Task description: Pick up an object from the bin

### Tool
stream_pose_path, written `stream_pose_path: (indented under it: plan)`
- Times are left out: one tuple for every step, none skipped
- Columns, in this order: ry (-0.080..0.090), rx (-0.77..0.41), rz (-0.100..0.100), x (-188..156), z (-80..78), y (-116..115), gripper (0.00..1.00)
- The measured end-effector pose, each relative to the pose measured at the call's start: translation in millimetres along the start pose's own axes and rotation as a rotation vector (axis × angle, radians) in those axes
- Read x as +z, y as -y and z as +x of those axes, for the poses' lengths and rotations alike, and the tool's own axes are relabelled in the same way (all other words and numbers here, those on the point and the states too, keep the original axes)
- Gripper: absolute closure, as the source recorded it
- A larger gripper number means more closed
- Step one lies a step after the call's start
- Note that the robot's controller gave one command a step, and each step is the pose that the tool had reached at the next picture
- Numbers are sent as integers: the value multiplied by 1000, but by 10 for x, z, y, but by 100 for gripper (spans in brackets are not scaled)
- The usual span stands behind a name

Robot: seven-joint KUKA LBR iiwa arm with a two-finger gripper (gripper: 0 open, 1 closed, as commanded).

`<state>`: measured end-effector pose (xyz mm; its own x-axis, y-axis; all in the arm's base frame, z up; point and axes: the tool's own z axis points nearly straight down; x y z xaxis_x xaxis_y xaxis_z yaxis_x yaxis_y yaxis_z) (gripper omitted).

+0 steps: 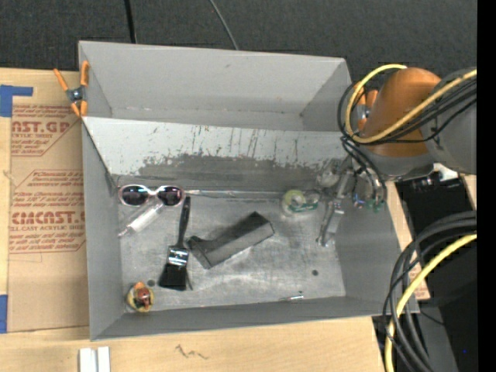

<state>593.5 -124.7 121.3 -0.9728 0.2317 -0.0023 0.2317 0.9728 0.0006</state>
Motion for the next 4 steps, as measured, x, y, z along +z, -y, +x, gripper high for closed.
stream_pose_path:
  plan:
    - [2,-84,2,523,37,-91,0]
    - [3,206,0,504,17,-120,100]
    - [3,206,0,504,17,-121,100]
    - [2,205,0,-80,7,-124,100]
